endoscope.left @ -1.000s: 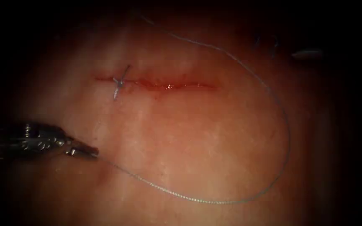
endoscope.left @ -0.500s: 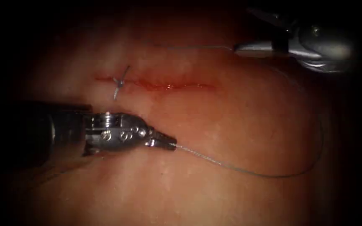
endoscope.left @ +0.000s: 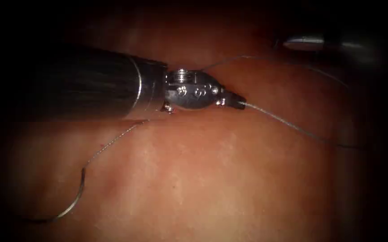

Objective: Wound Closure

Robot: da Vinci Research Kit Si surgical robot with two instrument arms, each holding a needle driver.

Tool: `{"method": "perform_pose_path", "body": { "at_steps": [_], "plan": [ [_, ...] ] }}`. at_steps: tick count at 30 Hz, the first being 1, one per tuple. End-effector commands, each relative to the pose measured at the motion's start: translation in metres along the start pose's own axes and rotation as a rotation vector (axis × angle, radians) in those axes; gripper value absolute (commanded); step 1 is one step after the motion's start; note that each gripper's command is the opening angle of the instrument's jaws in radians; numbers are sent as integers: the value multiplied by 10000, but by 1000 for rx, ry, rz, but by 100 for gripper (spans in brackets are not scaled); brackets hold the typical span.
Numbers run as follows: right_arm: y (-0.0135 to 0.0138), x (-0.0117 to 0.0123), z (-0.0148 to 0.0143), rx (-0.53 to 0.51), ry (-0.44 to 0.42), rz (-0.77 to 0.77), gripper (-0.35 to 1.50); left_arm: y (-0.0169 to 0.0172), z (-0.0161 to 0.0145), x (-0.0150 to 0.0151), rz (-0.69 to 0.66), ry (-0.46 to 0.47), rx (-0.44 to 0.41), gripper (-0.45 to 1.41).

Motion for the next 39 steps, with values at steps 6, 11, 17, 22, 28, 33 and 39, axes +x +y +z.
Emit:
{"method": "perform_pose_path", "body": {
  "at_steps": [6,11,17,22,28,33,39],
  "plan": [
    [3,-1,11,-12,8,-2,138,-50,33,4,-5,31,32,-45],
    [3,-1,10,-15,10,-1,138,-78,51,1,-5,31,43,-45],
    [5,-2,11,-20,10,-1,138,-106,63,-3,-39,62,65,-6],
    [6,-5,12,-22,9,-2,138,-108,50,-4,-318,139,-22,111],
    [5,-7,14,-24,9,-3,138,-92,6,-6,-399,224,-157,121],
    [2,-11,19,-30,9,-6,140,-64,-47,-1,-425,303,-187,121],
    [-2,-14,24,-21,5,-11,141,-31,-101,8,-454,361,-127,123]
  ]
}}
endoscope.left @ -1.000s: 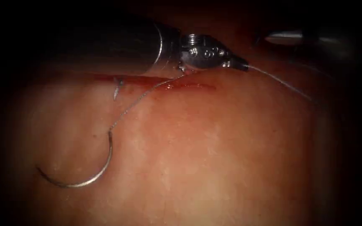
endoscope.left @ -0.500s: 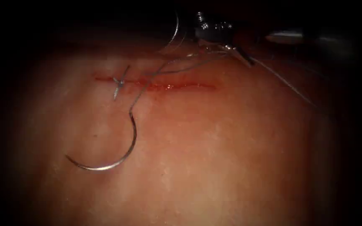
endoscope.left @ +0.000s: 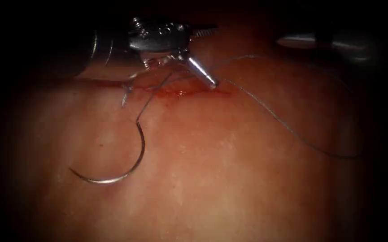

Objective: Wound Closure

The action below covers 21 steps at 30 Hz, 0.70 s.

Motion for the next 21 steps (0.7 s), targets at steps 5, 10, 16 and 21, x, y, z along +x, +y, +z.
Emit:
{"method": "perform_pose_path", "body": {
  "at_steps": [5,10,16,21],
  "plan": [
    [-5,-3,13,21,-4,-8,141,24,-32,-10,15,-7,-29,118],
    [-24,-12,27,88,-21,-23,141,66,-80,-48,39,-202,-92,105],
    [-31,-19,35,105,-27,-30,141,85,-108,-75,63,-373,-19,106],
    [-33,-23,37,113,-30,-34,141,103,-103,-91,79,-536,20,106]
  ]
}}
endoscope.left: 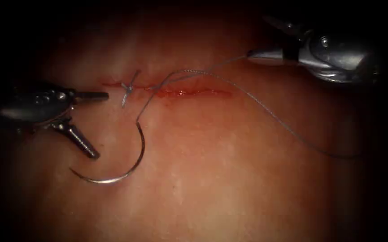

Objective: Wound Closure

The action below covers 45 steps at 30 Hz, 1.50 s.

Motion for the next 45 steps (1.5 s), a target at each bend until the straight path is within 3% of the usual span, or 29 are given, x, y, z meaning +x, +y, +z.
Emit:
{"method": "perform_pose_path", "body": {
  "at_steps": [1,9,13,21,25,28,32,33,37,41,42,45],
  "plan": [
    [0,0,9,1,5,-2,141,-2,11,1,-2,-17,5,106],
    [-1,-5,14,0,1,-6,141,34,37,-7,53,-152,-26,106],
    [-3,-5,17,0,2,-7,141,32,36,-11,63,-211,24,101],
    [-5,-5,19,2,4,-8,141,27,43,-31,84,-282,48,73],
    [-5,-5,19,2,4,-8,141,25,49,-35,88,-292,50,51],
    [-6,-5,20,1,5,-8,141,22,52,-38,90,-296,53,24],
    [-10,-4,21,6,10,-9,141,17,54,-42,93,-302,54,-38],
    [-11,-4,21,12,14,2,140,15,53,-42,93,-302,53,-45],
    [-12,-9,12,38,-3,120,130,8,43,-33,92,-302,100,-45],
    [-21,-23,4,81,-23,271,120,-2,32,-13,174,-292,211,-45],
    [-30,-30,6,136,-24,351,109,-5,29,-7,204,-292,243,-45],
    [-42,-39,15,195,-21,424,104,-8,29,0,247,-283,289,-45]
  ]
}}
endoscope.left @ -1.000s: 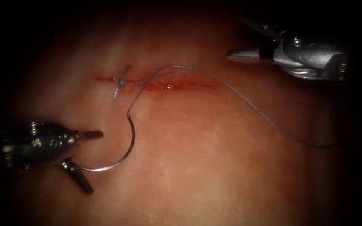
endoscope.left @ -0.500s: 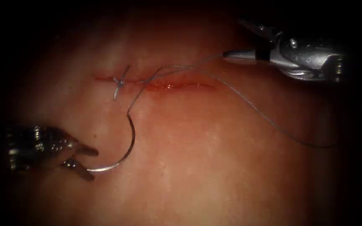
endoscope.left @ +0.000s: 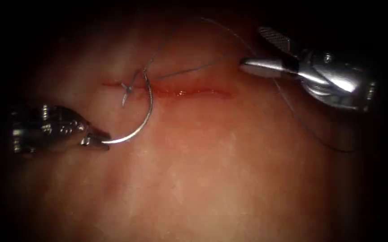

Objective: Wound Closure

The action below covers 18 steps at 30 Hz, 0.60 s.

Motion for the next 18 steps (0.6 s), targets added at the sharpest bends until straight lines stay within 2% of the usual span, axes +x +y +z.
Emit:
{"method": "perform_pose_path", "body": {
  "at_steps": [1,5,9,15,18],
  "plan": [
    [-3,-7,18,22,4,29,104,-6,7,6,16,7,20,-45],
    [2,-23,35,97,30,130,103,-12,6,16,90,27,106,-45],
    [10,-30,47,124,67,180,108,-13,6,19,147,37,149,-45],
    [16,-39,85,203,82,239,120,-11,8,29,242,55,228,-45],
    [15,-45,94,234,78,253,120,-10,7,34,271,64,263,-45]
  ]
}}
